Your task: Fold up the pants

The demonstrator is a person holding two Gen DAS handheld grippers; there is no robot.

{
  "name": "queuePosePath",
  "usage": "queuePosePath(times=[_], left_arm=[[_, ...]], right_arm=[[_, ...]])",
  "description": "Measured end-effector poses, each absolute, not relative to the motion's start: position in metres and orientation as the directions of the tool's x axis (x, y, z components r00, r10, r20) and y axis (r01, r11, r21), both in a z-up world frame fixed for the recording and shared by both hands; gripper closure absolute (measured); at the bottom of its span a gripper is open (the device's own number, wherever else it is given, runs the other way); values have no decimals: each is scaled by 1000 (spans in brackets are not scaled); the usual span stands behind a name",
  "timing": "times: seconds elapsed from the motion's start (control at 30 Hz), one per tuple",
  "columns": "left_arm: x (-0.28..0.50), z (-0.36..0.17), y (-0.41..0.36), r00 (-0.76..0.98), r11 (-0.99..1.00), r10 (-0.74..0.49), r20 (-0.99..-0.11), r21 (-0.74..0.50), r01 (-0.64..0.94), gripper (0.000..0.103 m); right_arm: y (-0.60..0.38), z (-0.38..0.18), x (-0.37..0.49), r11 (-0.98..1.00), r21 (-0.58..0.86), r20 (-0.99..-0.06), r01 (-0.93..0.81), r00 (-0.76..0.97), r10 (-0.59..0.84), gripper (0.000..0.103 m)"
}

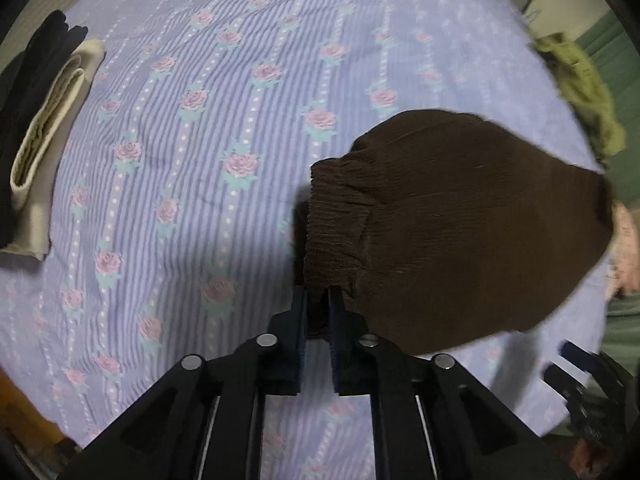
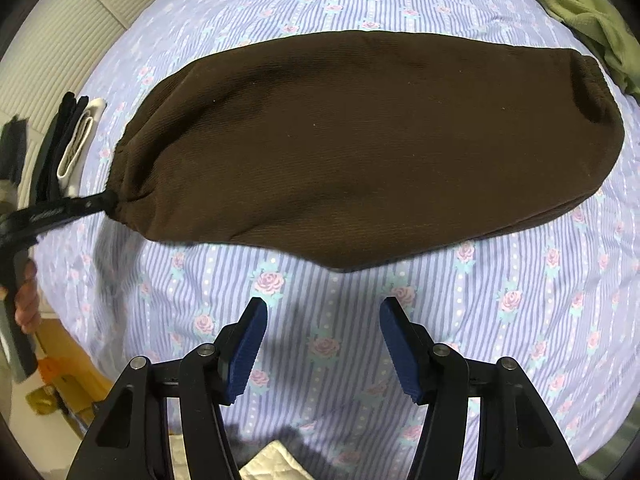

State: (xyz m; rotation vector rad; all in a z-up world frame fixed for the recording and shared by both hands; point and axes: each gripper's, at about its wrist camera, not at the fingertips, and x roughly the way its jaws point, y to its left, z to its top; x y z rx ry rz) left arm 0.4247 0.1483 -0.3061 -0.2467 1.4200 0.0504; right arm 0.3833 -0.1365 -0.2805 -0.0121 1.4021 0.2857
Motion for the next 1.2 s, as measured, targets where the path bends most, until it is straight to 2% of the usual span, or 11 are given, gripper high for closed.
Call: queuePosePath(times=[0.1, 0.13, 0.17, 0.23, 0.4, 0.53, 0.67, 0.73, 0.87, 1.0, 1.2], left_arm=[[433, -308, 141, 116, 985, -25, -993, -44, -165, 77], [432, -302, 140, 131, 987, 7, -991, -14, -161, 67], [429, -295, 139, 148, 987, 40, -988, 16, -159, 48], [417, -278, 138, 203, 986, 77, -976, 46, -158, 33], [391, -269, 143, 197, 980, 13, -980, -26, -195, 32], [380, -288, 146, 147, 956, -27, -989, -68, -286, 33], [374, -287, 148, 154, 942, -49, -987, -97, -320, 33], [377, -283, 141, 168, 951, -36, -985, -85, -298, 33], [381, -271, 125, 199, 962, -38, -979, -90, -258, 33], [382, -265, 98, 213, 983, -63, -975, -98, -158, 33], [383, -269, 53, 203, 1000, -10, -979, -7, 19, 33]], right_arm=[[-136, -283, 387, 964, 161, -970, -212, 146, 195, 44], [-138, -284, 388, 963, 169, -969, -209, 146, 201, 44], [-140, -286, 389, 963, 173, -968, -206, 147, 205, 44], [-146, -288, 391, 962, 189, -964, -198, 151, 220, 44], [-153, -306, 398, 952, 245, -957, -185, 110, 267, 44], [-148, -323, 407, 940, 281, -953, -194, 60, 297, 44], [-147, -299, 416, 924, 300, -933, -236, 126, 336, 44], [-149, -285, 422, 920, 294, -921, -259, 180, 345, 44], [-153, -283, 418, 893, 358, -906, -272, 128, 403, 44], [-156, -309, 405, 889, 381, -912, -256, 53, 406, 44], [-165, -342, 418, 896, 421, -903, -143, 29, 429, 45]])
